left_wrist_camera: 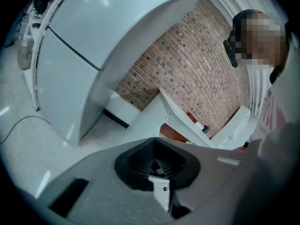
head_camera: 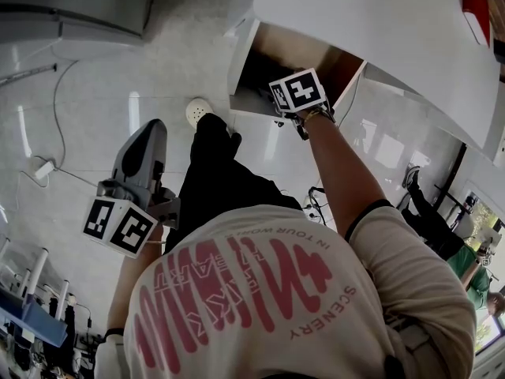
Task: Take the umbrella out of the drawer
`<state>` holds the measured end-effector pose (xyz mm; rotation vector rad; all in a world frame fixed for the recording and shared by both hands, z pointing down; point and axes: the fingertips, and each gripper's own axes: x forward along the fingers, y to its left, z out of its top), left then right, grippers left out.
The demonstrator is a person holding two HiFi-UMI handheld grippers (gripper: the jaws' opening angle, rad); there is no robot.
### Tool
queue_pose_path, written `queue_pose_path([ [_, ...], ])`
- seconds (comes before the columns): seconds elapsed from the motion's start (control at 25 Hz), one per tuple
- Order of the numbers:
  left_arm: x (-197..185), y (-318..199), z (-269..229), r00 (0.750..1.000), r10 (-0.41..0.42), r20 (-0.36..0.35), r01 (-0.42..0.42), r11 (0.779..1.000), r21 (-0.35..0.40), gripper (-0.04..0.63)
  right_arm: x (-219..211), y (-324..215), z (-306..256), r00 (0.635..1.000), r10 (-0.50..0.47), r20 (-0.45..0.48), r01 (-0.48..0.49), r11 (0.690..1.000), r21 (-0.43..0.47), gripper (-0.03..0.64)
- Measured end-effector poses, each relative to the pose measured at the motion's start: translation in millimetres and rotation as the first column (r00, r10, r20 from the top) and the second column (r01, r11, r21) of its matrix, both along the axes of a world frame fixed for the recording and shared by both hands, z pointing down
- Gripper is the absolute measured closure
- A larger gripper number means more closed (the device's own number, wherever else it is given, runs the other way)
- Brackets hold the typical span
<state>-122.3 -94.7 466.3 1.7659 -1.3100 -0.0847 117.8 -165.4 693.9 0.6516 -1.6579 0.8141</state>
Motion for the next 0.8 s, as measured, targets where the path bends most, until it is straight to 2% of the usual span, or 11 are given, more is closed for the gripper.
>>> queue_pose_path([
  [0.52,-0.5,-20.6,-1.7,1.000,-0.024,-0.014,0.024,1.000,-0.002,0.591,3.2,-1.0,11.8,0.997,-0.014,-0.079,0.006,0.995,-0.099,0.238],
  [0.8,13.3,-31.2,-4.8,1.000,0.010,-0.012,-0.010,1.000,0.008,0.591,2.1,3.4,17.6,0.991,-0.081,-0.109,0.068,0.991,-0.118,0.235],
])
